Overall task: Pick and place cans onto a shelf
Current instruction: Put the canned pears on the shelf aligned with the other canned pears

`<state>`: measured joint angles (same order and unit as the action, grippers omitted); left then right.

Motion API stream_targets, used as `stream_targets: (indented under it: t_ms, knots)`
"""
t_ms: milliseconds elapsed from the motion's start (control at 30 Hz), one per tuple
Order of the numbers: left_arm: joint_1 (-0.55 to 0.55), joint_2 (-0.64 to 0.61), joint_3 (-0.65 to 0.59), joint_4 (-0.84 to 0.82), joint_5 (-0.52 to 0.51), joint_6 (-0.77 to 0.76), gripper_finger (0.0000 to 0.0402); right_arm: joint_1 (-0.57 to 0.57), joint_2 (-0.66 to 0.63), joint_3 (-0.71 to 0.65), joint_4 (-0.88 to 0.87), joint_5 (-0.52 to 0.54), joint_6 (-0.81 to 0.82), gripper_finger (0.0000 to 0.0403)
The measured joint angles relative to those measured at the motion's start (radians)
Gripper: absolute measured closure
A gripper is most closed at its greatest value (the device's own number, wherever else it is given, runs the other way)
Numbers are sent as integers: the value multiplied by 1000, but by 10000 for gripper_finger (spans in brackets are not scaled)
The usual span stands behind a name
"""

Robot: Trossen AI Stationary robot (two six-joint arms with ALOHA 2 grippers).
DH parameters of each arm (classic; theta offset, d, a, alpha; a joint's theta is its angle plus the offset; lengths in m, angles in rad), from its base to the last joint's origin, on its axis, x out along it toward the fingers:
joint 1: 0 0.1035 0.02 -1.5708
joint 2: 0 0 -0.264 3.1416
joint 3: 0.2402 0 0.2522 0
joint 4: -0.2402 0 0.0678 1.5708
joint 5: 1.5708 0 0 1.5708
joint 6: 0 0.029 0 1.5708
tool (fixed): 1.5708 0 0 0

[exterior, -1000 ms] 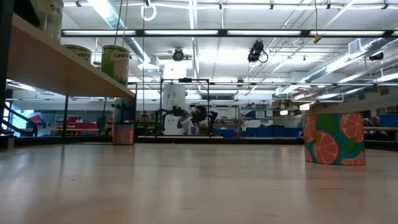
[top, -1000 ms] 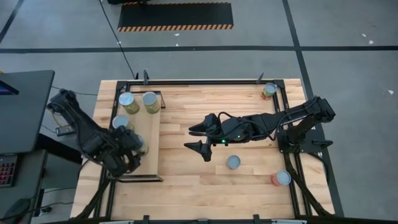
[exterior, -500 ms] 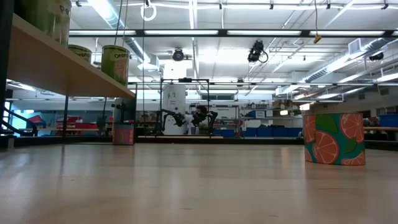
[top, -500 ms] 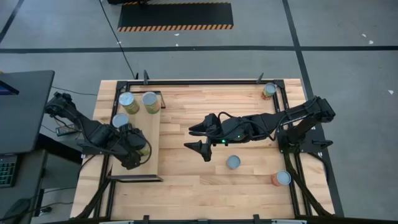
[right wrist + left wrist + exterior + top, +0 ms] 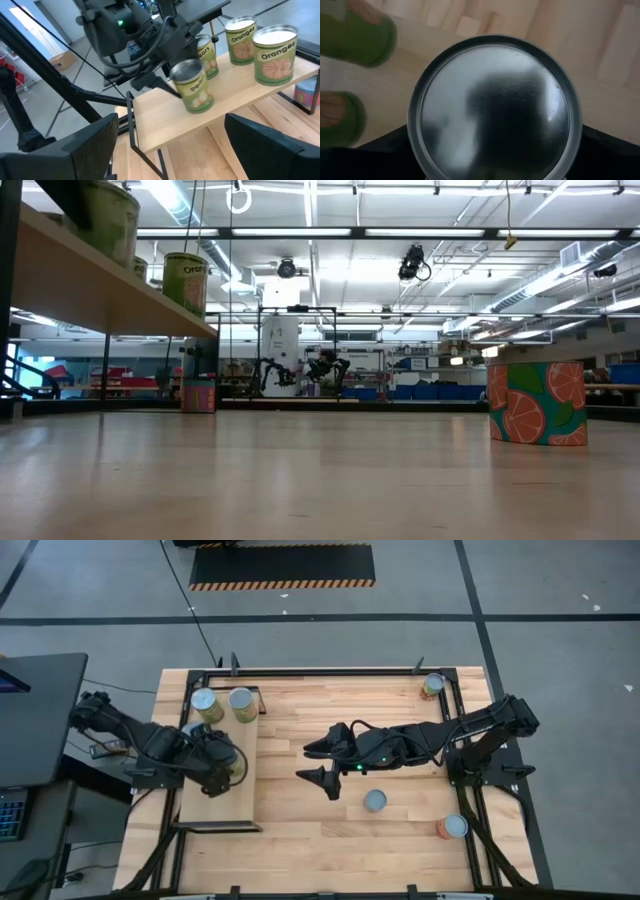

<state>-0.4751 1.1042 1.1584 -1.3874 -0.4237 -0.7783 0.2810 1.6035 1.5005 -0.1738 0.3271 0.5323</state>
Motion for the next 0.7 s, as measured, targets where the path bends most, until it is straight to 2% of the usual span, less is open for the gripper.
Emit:
stream_targets:
  t_ms: [600, 700]
  knots:
    - [168, 0, 0, 20, 31, 352, 47, 6, 0, 0, 12, -17, 25, 30]
    - [204, 0, 0, 21, 68, 426, 47, 12, 0, 0, 12, -18, 26, 30]
